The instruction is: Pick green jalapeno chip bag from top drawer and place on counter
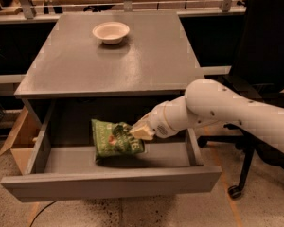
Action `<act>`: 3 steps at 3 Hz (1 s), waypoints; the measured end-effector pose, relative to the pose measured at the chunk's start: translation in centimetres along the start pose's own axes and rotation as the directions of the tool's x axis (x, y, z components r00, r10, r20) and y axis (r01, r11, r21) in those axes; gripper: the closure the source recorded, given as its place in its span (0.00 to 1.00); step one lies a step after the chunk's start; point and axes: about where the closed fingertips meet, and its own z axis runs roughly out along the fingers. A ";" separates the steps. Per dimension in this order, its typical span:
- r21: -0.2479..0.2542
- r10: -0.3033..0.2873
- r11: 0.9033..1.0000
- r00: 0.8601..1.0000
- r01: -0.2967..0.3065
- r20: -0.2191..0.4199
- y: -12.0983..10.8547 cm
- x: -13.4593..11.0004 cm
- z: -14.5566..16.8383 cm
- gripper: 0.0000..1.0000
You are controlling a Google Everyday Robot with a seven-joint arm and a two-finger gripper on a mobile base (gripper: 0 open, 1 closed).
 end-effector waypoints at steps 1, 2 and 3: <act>0.114 -0.077 0.991 0.996 0.072 0.037 -1.8 -0.9 -5.8 1.00; 0.191 -0.166 0.969 0.986 0.157 0.032 -3.3 -2.6 -10.2 1.00; 0.191 -0.166 0.969 0.986 0.157 0.032 -3.3 -2.6 -10.2 1.00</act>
Offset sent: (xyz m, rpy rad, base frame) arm 0.0218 -0.0947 0.1280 -0.0871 -0.3524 -0.0289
